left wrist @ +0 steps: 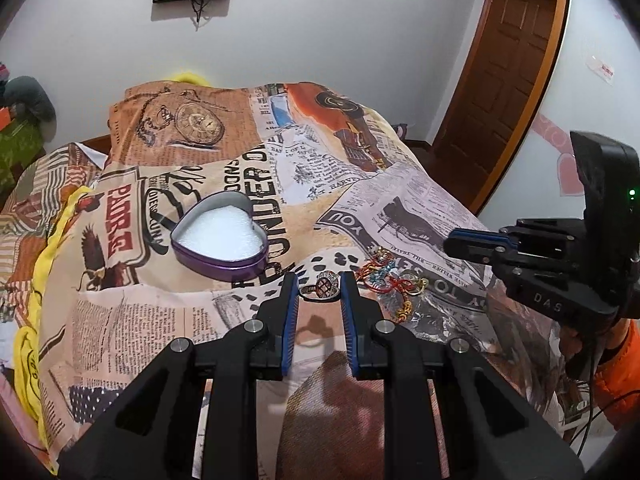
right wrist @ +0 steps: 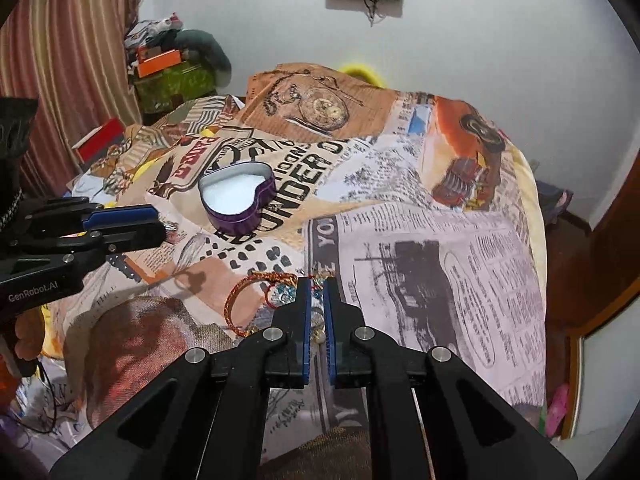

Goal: Organize jewelry
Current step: 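Carry the ring in the right gripper over the heart tin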

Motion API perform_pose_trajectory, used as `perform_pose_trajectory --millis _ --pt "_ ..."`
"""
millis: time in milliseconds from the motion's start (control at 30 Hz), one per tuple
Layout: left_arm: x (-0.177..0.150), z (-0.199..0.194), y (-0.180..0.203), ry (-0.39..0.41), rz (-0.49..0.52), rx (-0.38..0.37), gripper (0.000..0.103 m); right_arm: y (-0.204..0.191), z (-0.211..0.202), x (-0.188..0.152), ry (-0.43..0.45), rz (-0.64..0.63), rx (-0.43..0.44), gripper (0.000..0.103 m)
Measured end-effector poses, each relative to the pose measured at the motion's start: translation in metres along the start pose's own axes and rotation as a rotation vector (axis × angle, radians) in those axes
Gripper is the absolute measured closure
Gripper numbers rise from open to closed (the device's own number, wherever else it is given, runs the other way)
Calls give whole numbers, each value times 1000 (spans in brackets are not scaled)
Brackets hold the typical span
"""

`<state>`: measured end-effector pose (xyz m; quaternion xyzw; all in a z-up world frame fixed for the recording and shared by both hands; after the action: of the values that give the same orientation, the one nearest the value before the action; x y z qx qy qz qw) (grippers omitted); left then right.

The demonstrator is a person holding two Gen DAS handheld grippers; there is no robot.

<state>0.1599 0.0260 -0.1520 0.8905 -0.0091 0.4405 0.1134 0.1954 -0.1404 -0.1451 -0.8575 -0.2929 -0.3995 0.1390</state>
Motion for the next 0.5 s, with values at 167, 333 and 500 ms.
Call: perform_pose_trajectory --millis 167,333,500 --pt "-5 2 -5 -16 -1 9 83 6 14 -16 -89 39 15 67" --pt "-9 5 -10 -26 -10 13 83 5 31 -27 -131 7 -18 66" --pt "-11 7 -11 -33 -14 17 83 -3 41 -30 -132 -51 -7 71"
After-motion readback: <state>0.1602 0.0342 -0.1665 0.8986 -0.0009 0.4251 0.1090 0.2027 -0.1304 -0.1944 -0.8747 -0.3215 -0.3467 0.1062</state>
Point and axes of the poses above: each gripper's, at about its wrist camera, not at the fingertips, and z roughly the way its jaws point, y to its right, x to its top, the point moved 1 cm from there along z, roughly the way its jaws point, and after that the axes turned 7 degrees about y, right-handed, at the moved point
